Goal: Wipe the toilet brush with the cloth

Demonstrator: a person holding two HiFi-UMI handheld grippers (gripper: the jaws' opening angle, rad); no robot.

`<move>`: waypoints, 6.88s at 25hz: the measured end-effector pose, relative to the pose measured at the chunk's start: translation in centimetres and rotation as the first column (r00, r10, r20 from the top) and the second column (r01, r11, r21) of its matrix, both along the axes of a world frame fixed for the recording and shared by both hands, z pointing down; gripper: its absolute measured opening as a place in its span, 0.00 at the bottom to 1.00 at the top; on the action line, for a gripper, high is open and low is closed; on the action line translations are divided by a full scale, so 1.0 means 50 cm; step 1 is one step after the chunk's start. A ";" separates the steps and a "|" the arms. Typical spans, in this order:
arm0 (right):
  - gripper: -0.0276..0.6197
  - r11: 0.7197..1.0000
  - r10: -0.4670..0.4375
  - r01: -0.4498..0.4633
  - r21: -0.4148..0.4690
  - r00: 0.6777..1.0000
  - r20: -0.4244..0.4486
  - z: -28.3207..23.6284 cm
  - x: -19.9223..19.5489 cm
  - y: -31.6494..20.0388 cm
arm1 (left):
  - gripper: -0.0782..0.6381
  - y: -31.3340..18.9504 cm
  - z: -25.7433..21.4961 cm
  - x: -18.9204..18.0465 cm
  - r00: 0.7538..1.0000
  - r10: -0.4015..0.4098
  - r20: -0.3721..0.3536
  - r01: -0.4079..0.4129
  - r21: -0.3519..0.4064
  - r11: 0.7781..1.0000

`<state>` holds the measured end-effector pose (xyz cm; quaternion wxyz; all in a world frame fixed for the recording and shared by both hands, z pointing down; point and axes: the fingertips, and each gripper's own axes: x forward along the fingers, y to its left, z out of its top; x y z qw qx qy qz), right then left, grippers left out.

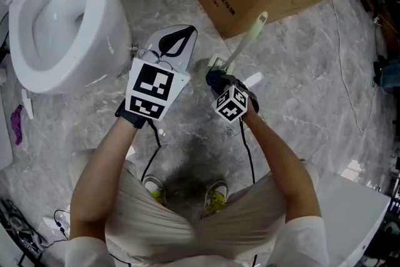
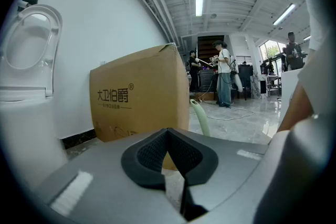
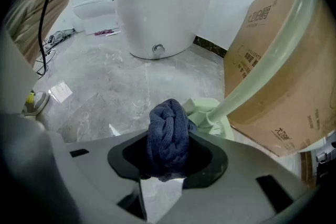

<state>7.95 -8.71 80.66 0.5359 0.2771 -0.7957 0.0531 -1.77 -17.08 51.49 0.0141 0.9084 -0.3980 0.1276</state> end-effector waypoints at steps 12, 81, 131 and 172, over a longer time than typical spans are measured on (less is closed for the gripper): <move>0.29 1.000 -0.011 0.011 -0.025 1.000 0.022 -0.002 -0.013 0.023 | 0.11 -0.001 0.013 0.006 1.000 0.013 0.003 -0.013 -0.012 1.000; 0.29 0.820 0.171 -0.315 0.477 0.931 0.322 -0.404 0.128 -0.038 | 0.11 -0.014 0.011 0.095 0.992 0.123 -0.031 -0.123 0.012 0.992; 0.27 0.778 0.490 -0.597 0.195 0.772 0.404 -1.243 0.049 0.380 | 0.11 0.443 -0.806 0.038 0.997 0.059 0.050 -0.050 -0.158 0.986; 0.28 0.648 0.263 -0.685 0.333 0.611 0.746 -2.046 0.102 0.283 | 0.11 0.432 -1.429 0.059 0.993 0.043 -0.108 -0.046 -0.025 0.999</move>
